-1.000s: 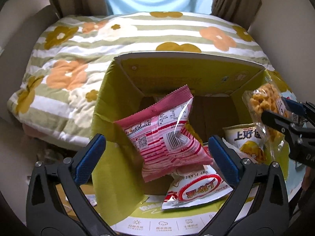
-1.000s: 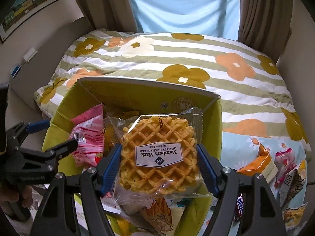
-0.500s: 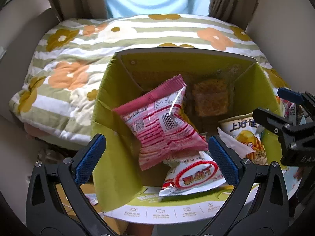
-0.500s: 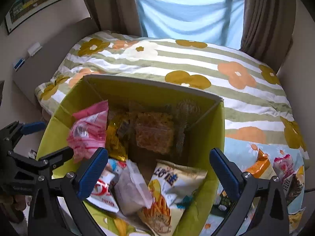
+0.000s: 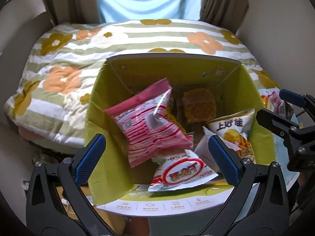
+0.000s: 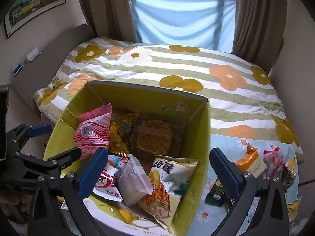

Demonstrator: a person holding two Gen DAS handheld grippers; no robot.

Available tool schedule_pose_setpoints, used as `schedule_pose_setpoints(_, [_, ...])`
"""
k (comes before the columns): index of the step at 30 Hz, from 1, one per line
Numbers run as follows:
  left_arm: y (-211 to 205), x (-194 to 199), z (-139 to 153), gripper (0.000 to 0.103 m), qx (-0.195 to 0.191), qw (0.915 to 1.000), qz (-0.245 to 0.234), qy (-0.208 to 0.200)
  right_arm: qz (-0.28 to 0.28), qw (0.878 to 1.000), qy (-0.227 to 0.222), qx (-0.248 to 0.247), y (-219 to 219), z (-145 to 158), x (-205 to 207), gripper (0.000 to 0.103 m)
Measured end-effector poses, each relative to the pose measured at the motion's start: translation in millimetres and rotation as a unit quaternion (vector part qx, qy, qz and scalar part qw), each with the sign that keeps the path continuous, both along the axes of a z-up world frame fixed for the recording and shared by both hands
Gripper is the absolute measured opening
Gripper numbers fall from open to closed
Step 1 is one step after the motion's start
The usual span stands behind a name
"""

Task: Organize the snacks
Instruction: 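Move both grippers back over the remaining snacks on the cloth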

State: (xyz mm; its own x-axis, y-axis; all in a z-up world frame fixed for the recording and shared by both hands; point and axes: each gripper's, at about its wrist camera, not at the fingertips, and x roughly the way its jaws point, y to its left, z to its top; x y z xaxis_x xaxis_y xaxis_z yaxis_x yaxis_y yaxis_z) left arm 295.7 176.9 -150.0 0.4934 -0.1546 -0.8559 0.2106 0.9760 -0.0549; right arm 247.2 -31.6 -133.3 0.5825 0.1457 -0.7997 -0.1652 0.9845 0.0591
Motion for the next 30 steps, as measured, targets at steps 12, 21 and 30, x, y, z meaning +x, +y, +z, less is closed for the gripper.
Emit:
schedule_pose_setpoints(12, [-68.0, -14.7, 30.6, 0.103, -0.01, 0.9975, -0.061, -0.034, -0.048, 0.998, -0.038, 0.0, -56.5, 35.6, -35.1, 0.103])
schedule_pose_setpoints(21, [-157.2, -35.1, 49.7, 0.103, -0.016, 0.9964, -0.068, -0.049, -0.068, 0.996, -0.05, 0.015, -146.9, 41.9, -67.5, 0.103])
schedule_pose_setpoints(30, [-262.1, -48.7, 44.6, 0.103, -0.022, 0.9967, -0.063, -0.047, -0.081, 0.996, -0.034, 0.016, -256.3, 30.4, -88.6, 0.103])
